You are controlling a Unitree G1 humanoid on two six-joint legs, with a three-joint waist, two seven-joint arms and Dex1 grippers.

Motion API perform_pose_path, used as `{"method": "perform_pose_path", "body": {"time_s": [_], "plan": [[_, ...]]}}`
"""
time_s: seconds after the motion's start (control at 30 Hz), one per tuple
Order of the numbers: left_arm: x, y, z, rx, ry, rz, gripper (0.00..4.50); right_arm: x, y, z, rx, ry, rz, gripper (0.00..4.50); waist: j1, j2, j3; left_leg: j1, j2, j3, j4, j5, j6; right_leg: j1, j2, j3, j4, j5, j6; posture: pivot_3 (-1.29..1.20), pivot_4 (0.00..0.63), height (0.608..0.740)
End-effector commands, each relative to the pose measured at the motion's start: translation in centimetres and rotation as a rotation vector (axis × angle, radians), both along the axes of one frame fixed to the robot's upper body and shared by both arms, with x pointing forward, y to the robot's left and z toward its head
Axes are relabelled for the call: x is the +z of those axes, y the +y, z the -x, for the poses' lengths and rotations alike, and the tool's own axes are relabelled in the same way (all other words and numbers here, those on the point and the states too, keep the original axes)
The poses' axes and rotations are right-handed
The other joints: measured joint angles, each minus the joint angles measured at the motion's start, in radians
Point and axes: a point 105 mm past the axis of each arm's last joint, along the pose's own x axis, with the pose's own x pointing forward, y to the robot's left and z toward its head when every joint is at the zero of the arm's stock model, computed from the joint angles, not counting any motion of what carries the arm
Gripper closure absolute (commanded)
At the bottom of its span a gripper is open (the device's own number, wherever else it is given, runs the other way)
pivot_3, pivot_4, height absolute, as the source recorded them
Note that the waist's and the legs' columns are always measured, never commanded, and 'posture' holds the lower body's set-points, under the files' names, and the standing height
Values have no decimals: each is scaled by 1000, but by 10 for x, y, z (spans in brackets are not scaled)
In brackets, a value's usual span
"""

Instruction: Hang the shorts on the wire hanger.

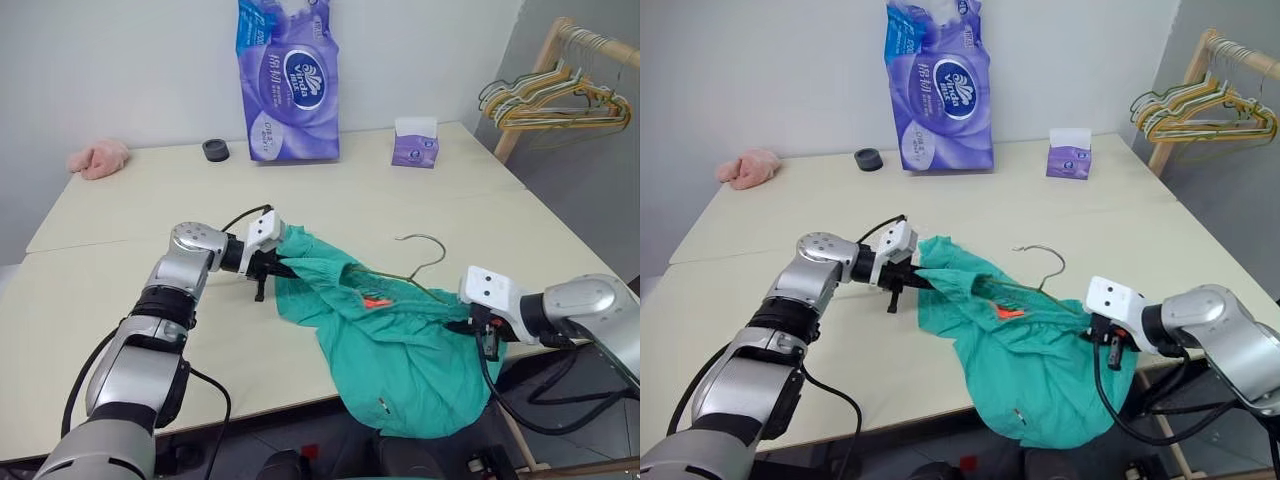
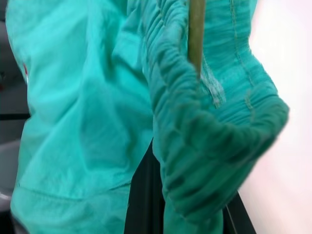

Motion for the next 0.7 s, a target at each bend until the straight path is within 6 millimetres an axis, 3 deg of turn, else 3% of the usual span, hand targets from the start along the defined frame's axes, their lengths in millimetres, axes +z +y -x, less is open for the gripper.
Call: {"method": "perform_pose_path", "body": {"time_s": [0.03,0.3,0.57,0.7], "plan": [[12,1,-4,12,-39,21,4490,14,0,-4,4,-58,-18,4500,-1,0,0,0,0,0,0,0,0,0,0,0,0,0,0,-250,45,740],[16,-18,10,-84,-29,61,4490,17,9,-8,16,-70,-42,4500,-1,0,0,0,0,0,0,0,0,0,0,0,0,0,0,-247,47,740],[8,-8,7,-30,-37,3,4490,17,11,-9,15,-71,-53,4500,-1,0,0,0,0,0,0,0,0,0,0,0,0,0,0,-245,46,740],[4,-2,2,5,-70,-25,3357,19,11,-10,11,-76,-60,4500,0,0,0,0,0,0,0,0,0,0,0,0,0,0,0,-243,47,740]]}}
